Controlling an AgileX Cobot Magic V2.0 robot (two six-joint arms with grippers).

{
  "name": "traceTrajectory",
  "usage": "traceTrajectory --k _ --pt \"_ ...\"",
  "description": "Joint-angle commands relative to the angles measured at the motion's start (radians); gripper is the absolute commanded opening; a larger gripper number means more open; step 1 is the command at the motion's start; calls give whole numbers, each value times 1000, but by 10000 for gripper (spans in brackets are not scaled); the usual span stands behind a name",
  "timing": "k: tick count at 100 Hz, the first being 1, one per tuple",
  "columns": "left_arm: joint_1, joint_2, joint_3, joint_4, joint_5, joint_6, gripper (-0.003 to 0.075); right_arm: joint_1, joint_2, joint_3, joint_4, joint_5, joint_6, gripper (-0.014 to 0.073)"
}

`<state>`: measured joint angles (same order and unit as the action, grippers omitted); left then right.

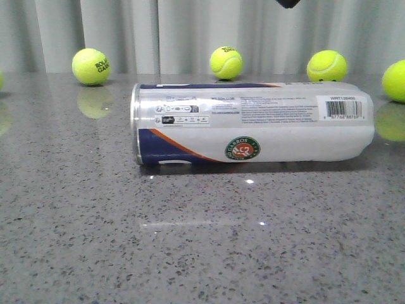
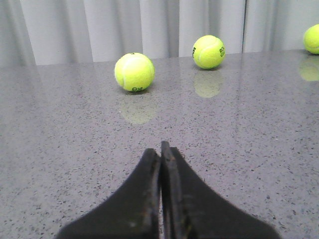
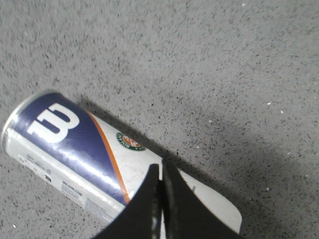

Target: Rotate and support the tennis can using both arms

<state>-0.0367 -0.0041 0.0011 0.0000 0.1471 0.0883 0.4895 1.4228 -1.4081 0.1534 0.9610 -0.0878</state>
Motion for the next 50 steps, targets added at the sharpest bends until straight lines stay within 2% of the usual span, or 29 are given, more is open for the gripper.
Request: traceTrajectory --k 1,27,42,50 --pt "2 -29 45 -6 -78 -11 -19 -7 -119 91 13 -165 21 -69" --pt "2 -29 45 -6 -80 -11 -19 -7 -408 455 13 -471 20 -69" --pt "2 -29 45 0 -136 -11 -19 -7 -595 649 13 -653 20 -69" --pt "2 -29 43 0 -174 -11 -19 -7 -690 741 13 -706 20 -69"
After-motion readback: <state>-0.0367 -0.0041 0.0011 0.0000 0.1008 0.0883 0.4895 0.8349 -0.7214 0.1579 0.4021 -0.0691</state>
